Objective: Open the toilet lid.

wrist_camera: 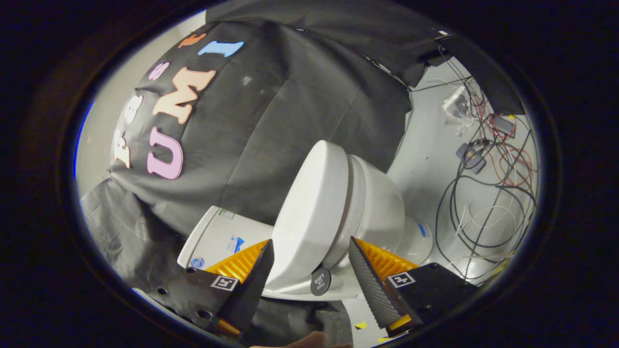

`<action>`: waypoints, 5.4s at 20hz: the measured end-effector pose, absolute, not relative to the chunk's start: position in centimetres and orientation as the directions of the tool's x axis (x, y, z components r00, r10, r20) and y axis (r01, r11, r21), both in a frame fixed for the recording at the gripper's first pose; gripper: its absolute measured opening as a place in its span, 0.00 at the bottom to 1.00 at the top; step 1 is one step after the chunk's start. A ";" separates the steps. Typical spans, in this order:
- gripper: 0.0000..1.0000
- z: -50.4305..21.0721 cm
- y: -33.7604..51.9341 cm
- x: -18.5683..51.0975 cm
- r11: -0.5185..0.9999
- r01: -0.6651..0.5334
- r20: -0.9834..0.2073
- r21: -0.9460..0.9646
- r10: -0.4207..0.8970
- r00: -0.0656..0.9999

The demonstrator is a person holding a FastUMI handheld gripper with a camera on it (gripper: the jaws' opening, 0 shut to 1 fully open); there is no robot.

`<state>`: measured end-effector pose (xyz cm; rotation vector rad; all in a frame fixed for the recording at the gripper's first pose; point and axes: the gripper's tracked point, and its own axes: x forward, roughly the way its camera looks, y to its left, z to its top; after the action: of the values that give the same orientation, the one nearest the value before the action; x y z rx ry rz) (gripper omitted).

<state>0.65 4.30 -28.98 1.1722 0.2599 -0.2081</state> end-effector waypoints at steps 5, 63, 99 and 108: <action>0.96 -31.4 7.8 1.8 0.249 0.297 -0.330 0.922 0.102 0.939; 0.09 -20.7 12.3 5.4 0.546 0.289 -0.327 0.786 -0.030 0.945; 0.10 -8.1 22.1 13.0 0.786 0.072 -0.280 0.615 0.132 0.951; 0.10 -5.8 26.4 15.9 0.841 -0.002 -0.268 0.540 0.174 0.947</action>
<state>15.93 26.36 -5.77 0.5656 0.3163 0.0947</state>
